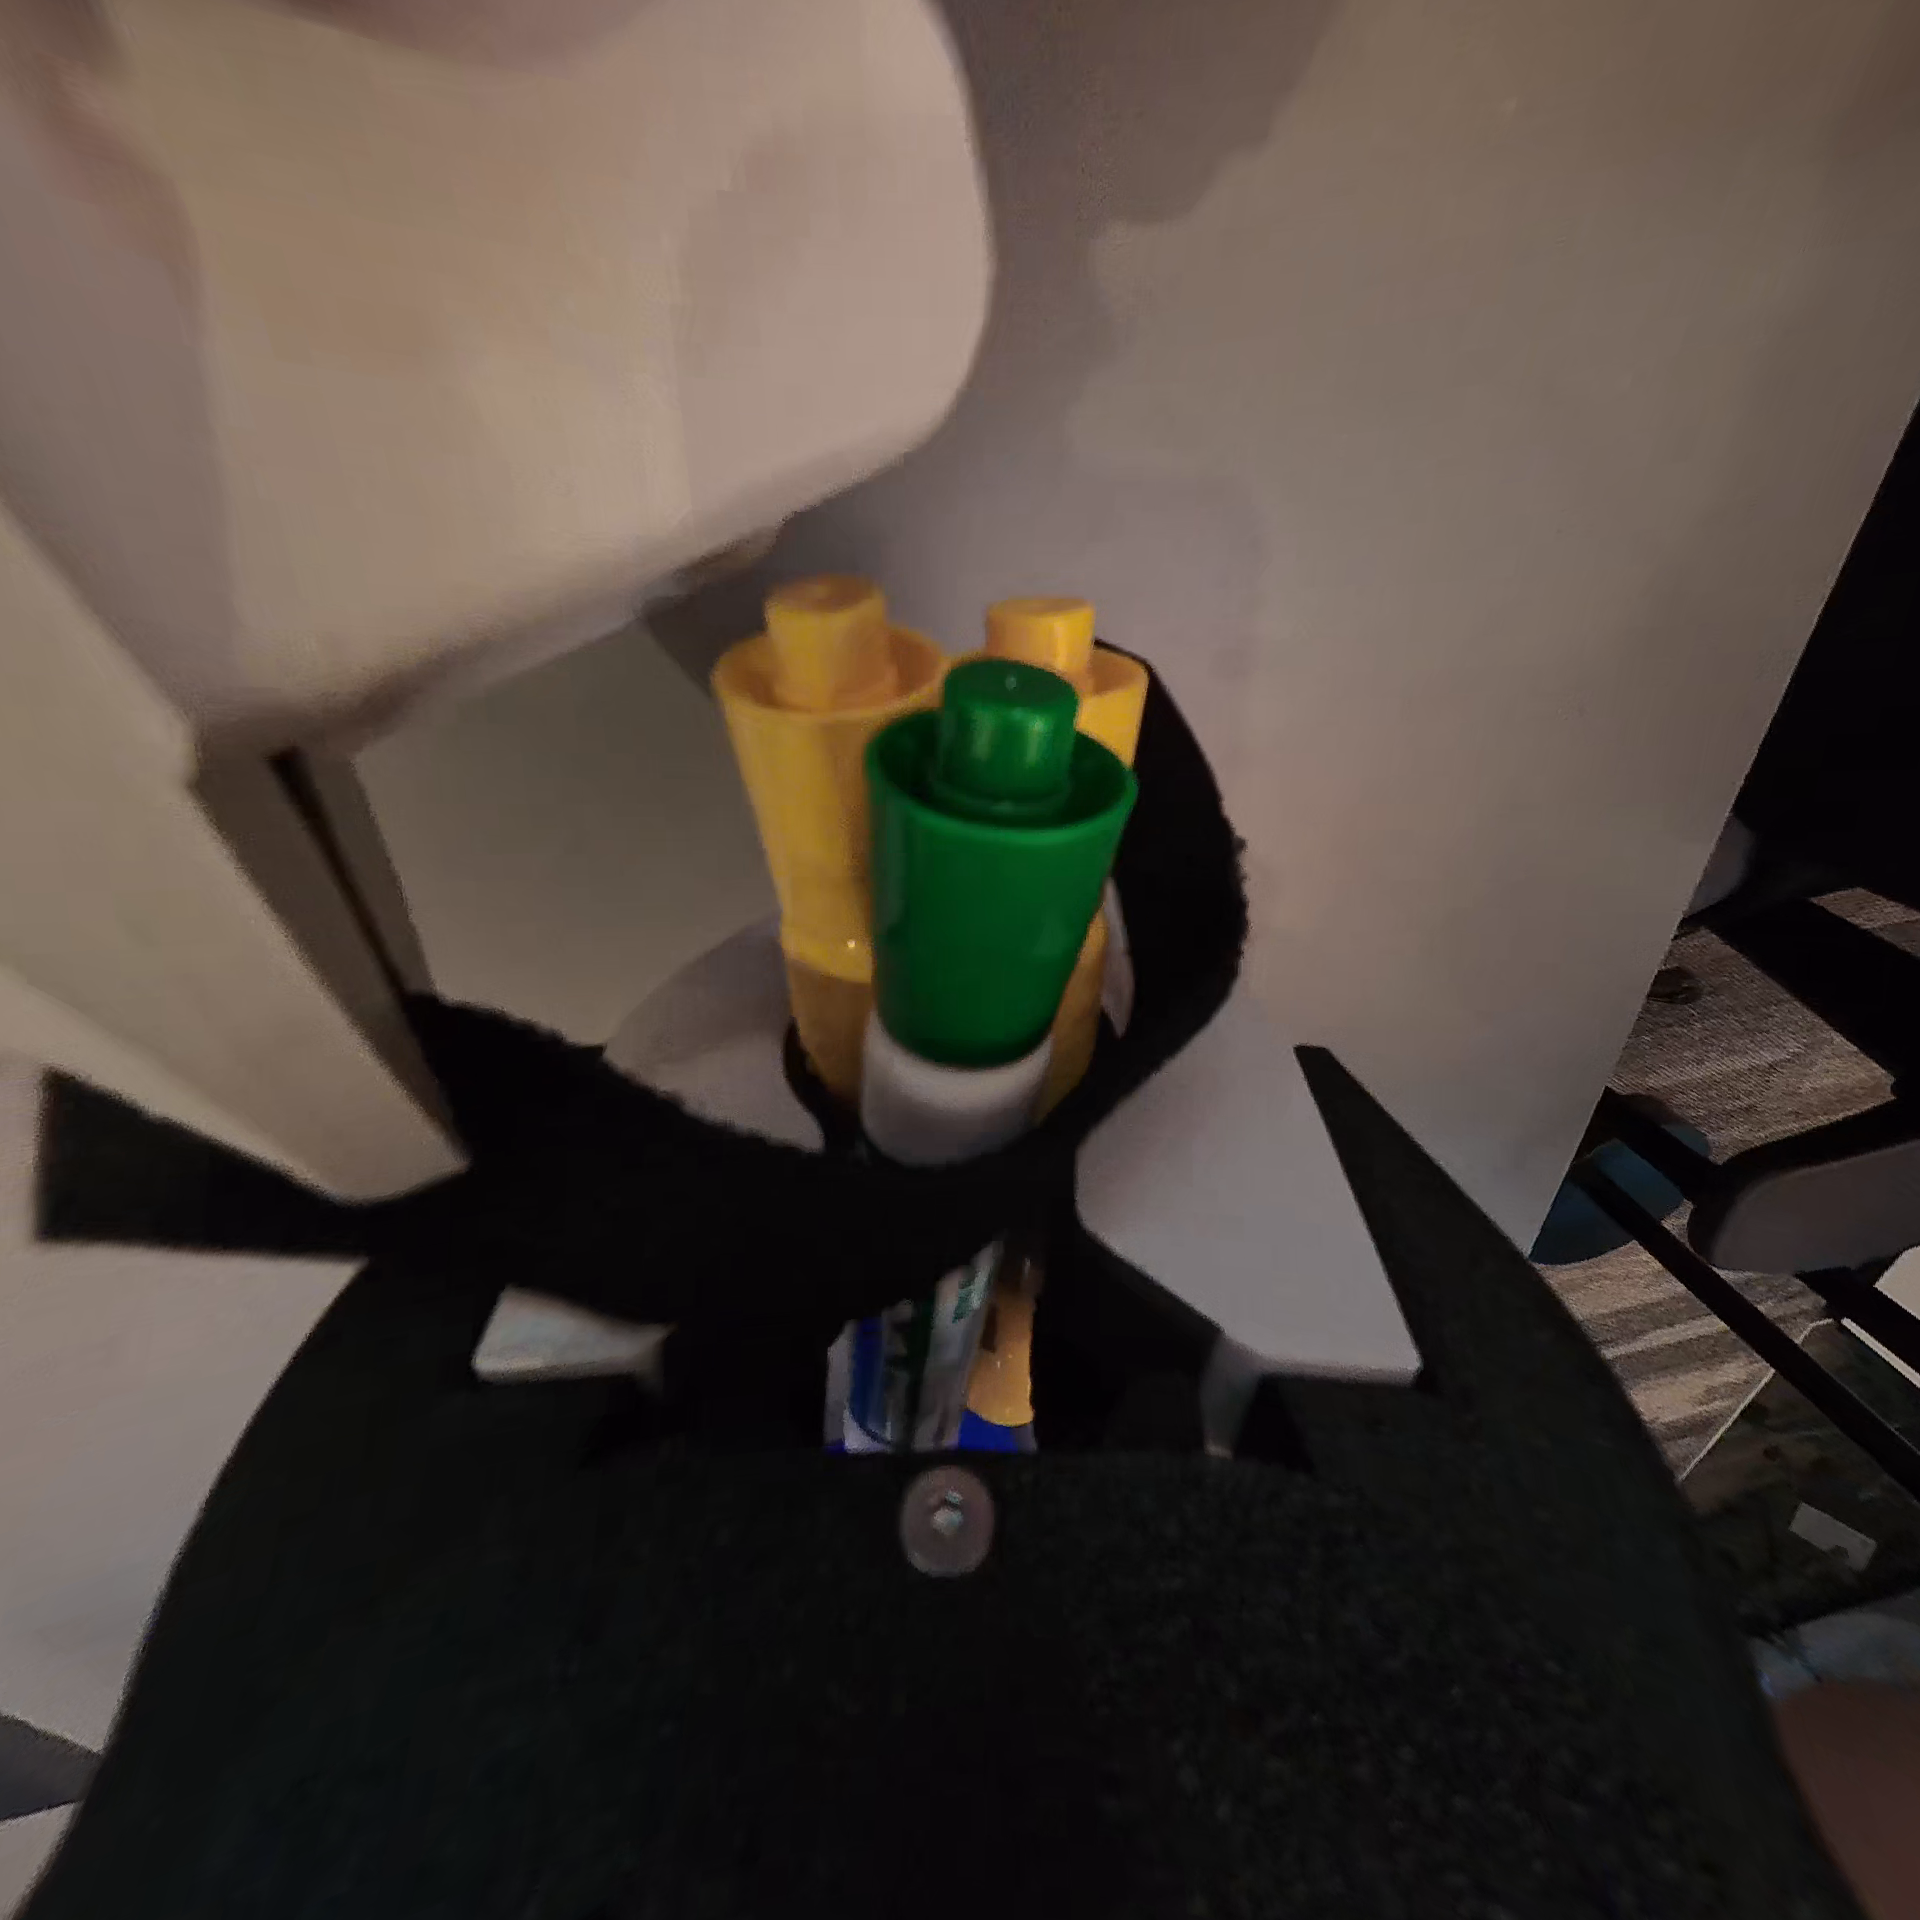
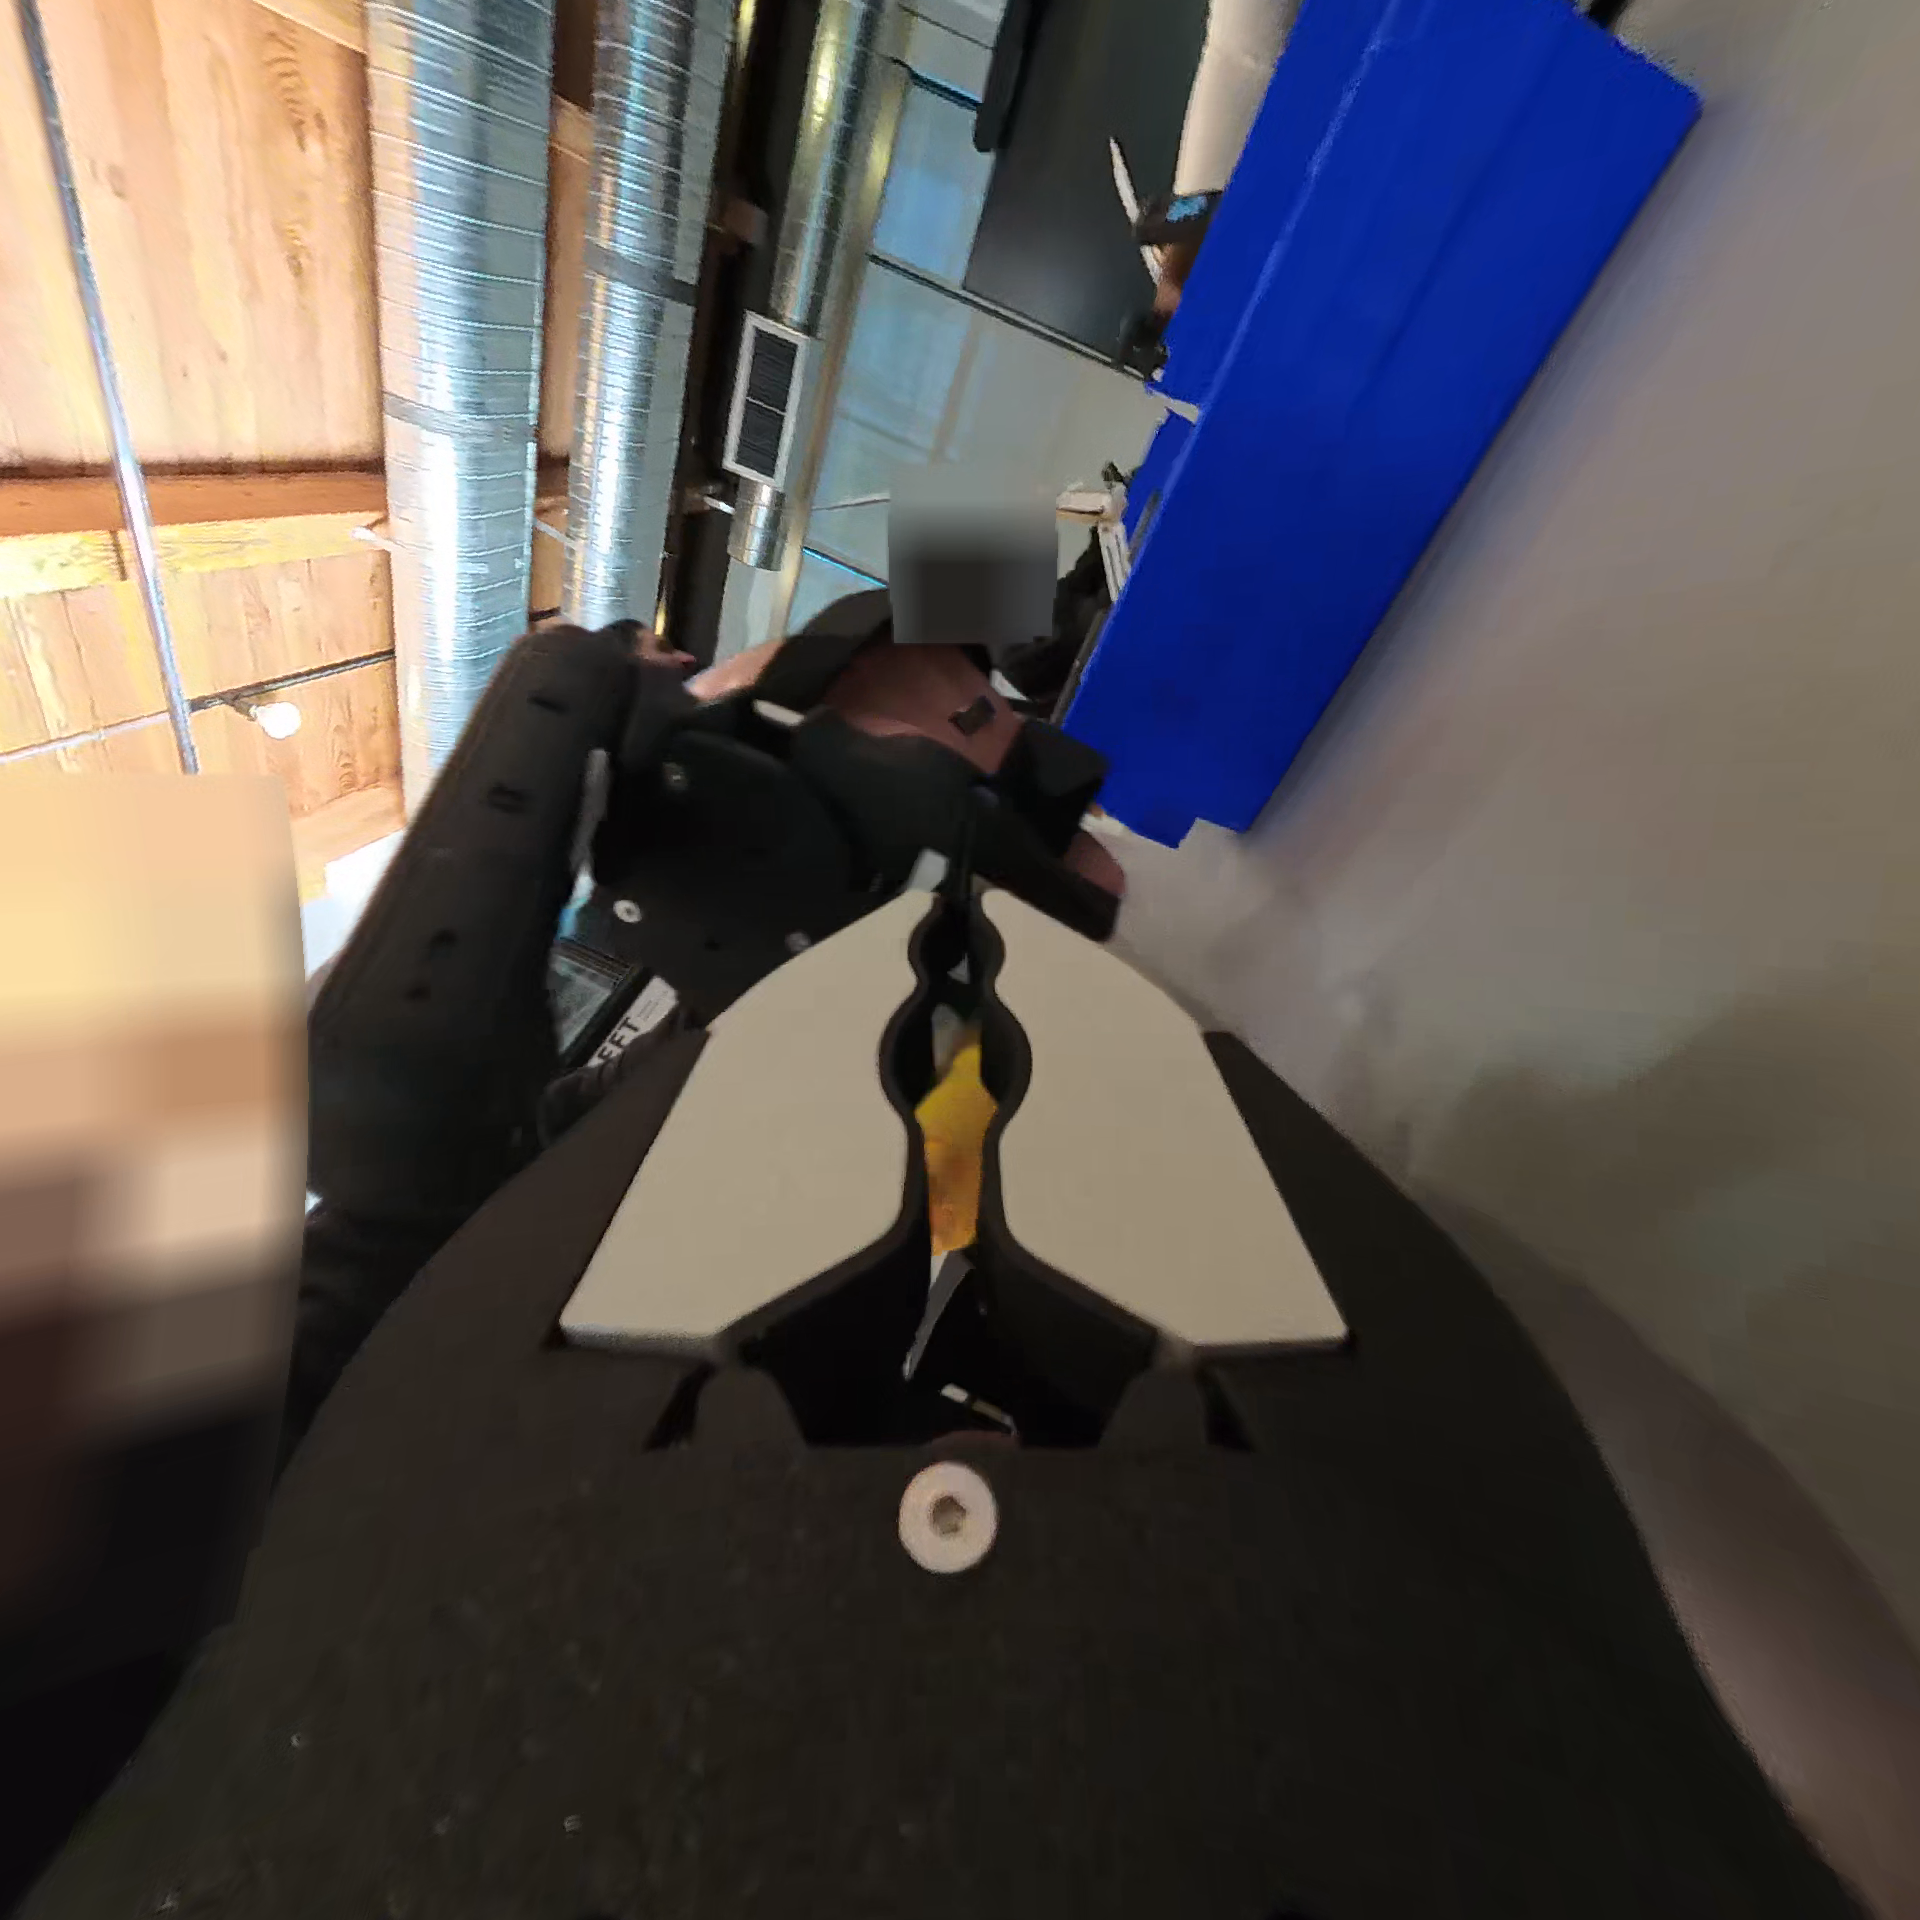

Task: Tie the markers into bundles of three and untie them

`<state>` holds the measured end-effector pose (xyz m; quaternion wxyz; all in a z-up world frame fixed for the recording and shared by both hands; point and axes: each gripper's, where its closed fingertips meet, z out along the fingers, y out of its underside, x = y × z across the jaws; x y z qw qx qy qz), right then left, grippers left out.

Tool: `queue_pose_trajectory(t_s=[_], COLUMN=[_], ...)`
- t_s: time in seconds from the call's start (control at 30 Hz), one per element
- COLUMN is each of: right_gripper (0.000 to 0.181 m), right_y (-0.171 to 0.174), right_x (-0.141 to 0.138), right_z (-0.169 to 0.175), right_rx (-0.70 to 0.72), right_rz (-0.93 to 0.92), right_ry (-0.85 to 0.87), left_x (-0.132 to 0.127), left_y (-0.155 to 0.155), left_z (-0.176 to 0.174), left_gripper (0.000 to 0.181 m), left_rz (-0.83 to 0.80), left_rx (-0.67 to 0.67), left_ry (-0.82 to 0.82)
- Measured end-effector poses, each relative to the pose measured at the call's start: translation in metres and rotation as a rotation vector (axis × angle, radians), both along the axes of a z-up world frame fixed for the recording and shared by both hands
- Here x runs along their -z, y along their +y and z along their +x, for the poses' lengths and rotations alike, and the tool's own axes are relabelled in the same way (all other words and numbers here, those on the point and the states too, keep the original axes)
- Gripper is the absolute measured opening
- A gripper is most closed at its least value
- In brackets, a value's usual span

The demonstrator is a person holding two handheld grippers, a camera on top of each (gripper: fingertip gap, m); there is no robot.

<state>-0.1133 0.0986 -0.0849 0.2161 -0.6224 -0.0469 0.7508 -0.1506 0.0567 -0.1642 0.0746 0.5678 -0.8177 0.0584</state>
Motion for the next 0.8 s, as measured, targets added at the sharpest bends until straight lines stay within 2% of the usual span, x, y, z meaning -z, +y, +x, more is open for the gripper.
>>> queue_pose_trajectory(t_s=[0.03, 0.17, 0.23, 0.33, 0.37, 0.4, 0.43, 0.57, 0.77, 0.8], right_gripper=[0.002, 0.003, 0.003, 0.005, 0.006, 0.008, 0.010, 0.015, 0.019, 0.020], right_y=[0.001, 0.002, 0.002, 0.001, 0.001, 0.001, 0.001, 0.001, 0.004, 0.005], right_x=[0.005, 0.017, 0.020, 0.018, 0.017, 0.017, 0.017, 0.017, 0.018, 0.018], right_z=[-0.002, -0.005, -0.006, -0.007, -0.007, -0.007, -0.007, -0.007, -0.008, -0.008], right_rx=[-0.014, -0.057, -0.069, -0.075, -0.072, -0.072, -0.072, -0.072, -0.070, -0.070], right_rz=[-0.023, -0.134, -0.165, -0.186, -0.186, -0.186, -0.186, -0.205, -0.232, -0.237], right_ry=[-0.019, 0.000, 0.024, 0.084, 0.097, 0.102, 0.108, 0.126, 0.156, 0.163], left_x=[-0.001, -0.004, -0.004, -0.005, -0.005, -0.005, -0.005, -0.004, -0.002, -0.002], left_y=[0.000, 0.002, 0.002, 0.002, 0.003, 0.004, 0.004, 0.004, 0.005, 0.004], left_z=[0.000, -0.002, -0.003, -0.005, -0.006, -0.007, -0.008, -0.011, -0.012, -0.013], left_gripper=[0.040, 0.040, 0.106, 0.107, 0.098, 0.107, 0.107, 0.093, 0.039, 0.040], left_rz=[0.000, -0.001, -0.001, -0.001, 0.002, 0.004, 0.003, -0.007, -0.010, -0.015], left_rx=[-0.002, -0.013, -0.016, -0.018, -0.019, -0.021, -0.023, -0.028, -0.036, -0.039], left_ry=[-0.003, -0.005, -0.003, 0.000, 0.004, 0.008, 0.012, 0.023, 0.030, 0.031])
